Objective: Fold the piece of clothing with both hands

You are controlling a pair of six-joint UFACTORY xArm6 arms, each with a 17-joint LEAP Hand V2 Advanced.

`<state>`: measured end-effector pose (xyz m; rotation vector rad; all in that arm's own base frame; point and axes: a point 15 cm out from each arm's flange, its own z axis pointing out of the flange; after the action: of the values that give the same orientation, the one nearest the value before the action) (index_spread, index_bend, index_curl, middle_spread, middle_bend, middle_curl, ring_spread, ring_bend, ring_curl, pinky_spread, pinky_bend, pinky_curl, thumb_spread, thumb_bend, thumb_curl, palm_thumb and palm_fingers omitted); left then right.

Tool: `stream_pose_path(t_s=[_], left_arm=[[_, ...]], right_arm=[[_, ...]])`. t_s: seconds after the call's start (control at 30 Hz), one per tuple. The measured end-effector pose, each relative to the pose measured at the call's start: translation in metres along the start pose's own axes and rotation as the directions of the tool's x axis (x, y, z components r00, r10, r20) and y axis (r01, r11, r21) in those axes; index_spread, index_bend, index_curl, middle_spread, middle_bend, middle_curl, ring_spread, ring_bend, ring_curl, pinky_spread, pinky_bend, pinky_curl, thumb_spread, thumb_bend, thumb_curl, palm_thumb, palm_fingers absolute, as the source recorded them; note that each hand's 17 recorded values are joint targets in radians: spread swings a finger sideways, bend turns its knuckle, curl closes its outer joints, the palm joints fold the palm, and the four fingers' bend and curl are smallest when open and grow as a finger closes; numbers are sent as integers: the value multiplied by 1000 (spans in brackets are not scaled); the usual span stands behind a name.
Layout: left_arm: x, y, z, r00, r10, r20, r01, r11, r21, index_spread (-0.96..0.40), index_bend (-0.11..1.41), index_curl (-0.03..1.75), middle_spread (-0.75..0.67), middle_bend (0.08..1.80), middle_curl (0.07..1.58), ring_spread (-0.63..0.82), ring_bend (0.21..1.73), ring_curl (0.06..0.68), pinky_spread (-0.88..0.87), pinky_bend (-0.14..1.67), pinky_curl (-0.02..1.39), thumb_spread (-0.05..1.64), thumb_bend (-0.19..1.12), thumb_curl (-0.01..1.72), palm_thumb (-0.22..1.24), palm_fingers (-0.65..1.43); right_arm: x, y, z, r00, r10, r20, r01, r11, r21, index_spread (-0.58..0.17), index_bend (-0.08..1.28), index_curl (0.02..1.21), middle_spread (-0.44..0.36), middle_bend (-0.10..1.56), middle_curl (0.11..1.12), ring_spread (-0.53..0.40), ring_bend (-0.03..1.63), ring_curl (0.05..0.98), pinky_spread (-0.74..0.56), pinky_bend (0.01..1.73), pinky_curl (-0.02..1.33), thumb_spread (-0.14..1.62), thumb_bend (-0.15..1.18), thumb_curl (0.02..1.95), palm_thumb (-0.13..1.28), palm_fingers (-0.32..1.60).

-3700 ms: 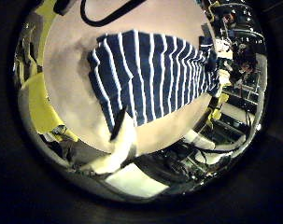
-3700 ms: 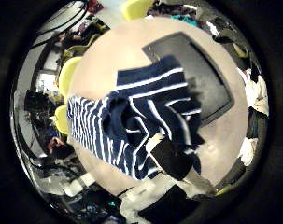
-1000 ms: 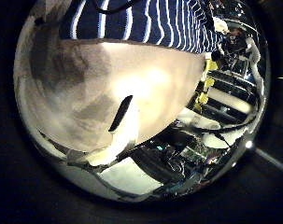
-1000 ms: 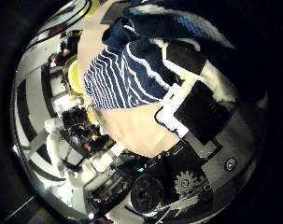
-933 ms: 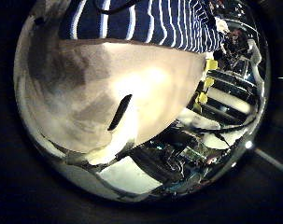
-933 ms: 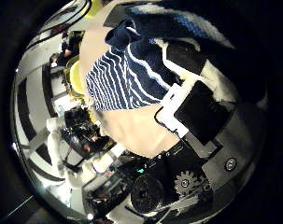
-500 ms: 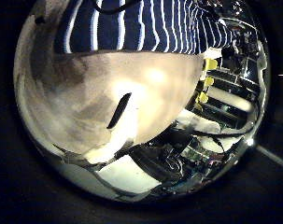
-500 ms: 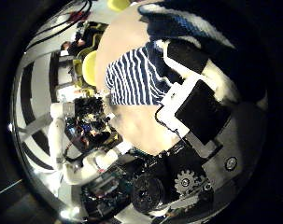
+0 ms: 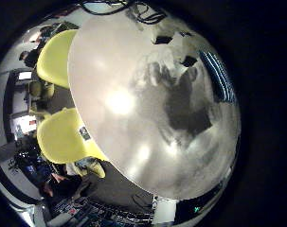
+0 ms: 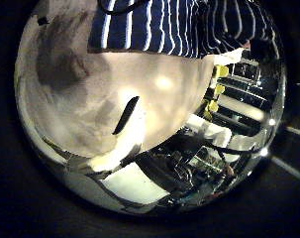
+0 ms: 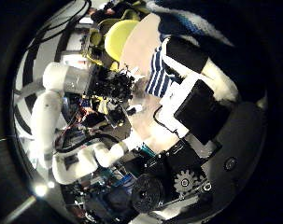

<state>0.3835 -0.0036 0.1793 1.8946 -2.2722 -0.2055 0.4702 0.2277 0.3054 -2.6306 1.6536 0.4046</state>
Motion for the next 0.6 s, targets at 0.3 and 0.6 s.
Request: stream_pose_path(t_s=[0.3, 0.6], left_arm=[[-42, 48, -22, 995, -100, -7, 101, 993, 59, -38, 195, 423, 80, 190, 361, 129, 663, 220, 166, 308, 373, 1229, -10, 304, 406, 298], [-52, 58, -22, 992, -123, -11, 123, 990, 61, -53, 193, 438, 68, 187, 364, 118, 652, 213, 152, 305, 371, 1243, -14, 305, 417, 319]], right_arm=[[-49, -54, 105, 996, -87, -33, 86, 996, -38, -432, 551, 1030, -205, 1077, 815, -237, 1340, 635, -327, 1162, 844, 1194, -50, 582, 789, 805], [-34, -54, 100, 991, -130, -24, 129, 991, -38, -505, 164, 680, -195, 558, 582, -135, 1093, 496, -89, 1045, 740, 1157, -38, 481, 611, 4]])
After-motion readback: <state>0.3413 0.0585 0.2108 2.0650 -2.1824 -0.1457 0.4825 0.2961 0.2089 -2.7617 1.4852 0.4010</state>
